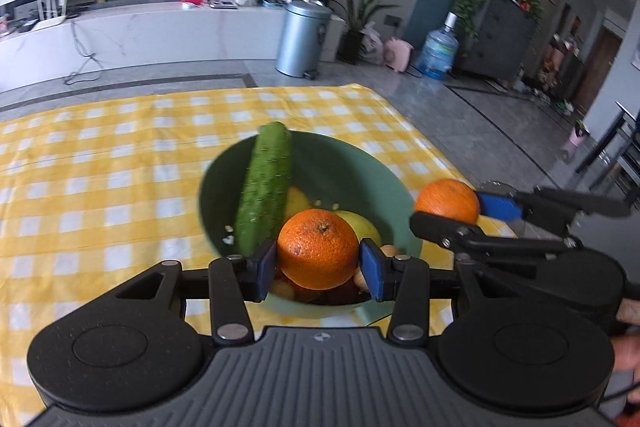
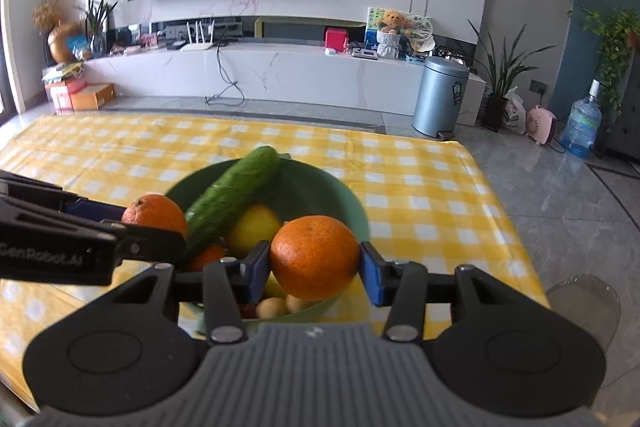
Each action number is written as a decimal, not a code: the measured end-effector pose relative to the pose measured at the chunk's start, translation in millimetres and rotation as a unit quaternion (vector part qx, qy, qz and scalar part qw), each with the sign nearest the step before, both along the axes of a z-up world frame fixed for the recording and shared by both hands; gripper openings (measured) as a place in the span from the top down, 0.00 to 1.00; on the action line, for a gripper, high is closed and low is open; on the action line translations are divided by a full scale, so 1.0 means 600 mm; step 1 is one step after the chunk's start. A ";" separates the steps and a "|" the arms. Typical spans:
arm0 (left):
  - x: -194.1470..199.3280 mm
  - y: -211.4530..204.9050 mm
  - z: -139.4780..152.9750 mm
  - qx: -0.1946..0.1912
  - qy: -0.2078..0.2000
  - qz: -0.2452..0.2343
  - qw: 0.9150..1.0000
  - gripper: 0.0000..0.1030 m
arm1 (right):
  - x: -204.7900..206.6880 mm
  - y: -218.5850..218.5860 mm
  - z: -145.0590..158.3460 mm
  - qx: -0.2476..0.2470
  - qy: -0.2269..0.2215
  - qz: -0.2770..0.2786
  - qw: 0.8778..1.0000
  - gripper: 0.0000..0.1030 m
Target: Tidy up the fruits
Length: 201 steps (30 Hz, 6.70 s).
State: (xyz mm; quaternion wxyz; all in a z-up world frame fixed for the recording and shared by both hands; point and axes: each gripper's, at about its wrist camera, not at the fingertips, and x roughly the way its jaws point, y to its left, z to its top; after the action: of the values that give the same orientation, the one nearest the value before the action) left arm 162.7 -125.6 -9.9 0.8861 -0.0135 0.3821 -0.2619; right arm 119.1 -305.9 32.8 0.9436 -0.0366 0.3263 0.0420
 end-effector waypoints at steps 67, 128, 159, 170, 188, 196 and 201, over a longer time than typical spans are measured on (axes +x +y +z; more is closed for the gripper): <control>-0.020 -0.003 0.049 0.075 -0.044 0.006 0.996 0.34 | 0.088 -0.009 0.044 0.084 0.022 -0.005 0.996 0.22; -0.166 0.160 -0.005 0.118 -0.089 0.151 0.977 0.12 | -0.197 0.161 -0.018 0.052 -0.095 -0.083 0.991 0.04; -0.166 0.164 0.002 0.110 -0.083 0.161 0.977 0.12 | -0.198 0.166 -0.019 0.040 -0.095 -0.085 0.991 0.04; -0.167 0.166 0.005 0.107 -0.076 0.165 0.978 0.12 | -0.197 0.166 -0.019 0.039 -0.095 -0.085 0.991 0.04; -0.168 0.167 0.006 0.106 -0.073 0.167 0.978 0.12 | -0.199 0.167 -0.019 0.037 -0.094 -0.085 0.991 0.04; -0.168 0.168 0.006 0.104 -0.072 0.166 0.978 0.12 | -0.199 0.167 -0.019 0.036 -0.094 -0.085 0.991 0.04; -0.169 0.169 0.007 0.104 -0.072 0.167 0.978 0.12 | -0.199 0.166 -0.019 0.036 -0.094 -0.085 0.991 0.04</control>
State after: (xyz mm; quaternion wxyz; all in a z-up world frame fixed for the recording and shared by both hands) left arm 61.2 -24.0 -5.6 0.9391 0.0344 0.3347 -0.0697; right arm -0.2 -206.6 21.4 0.9710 0.0217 0.2361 -0.0300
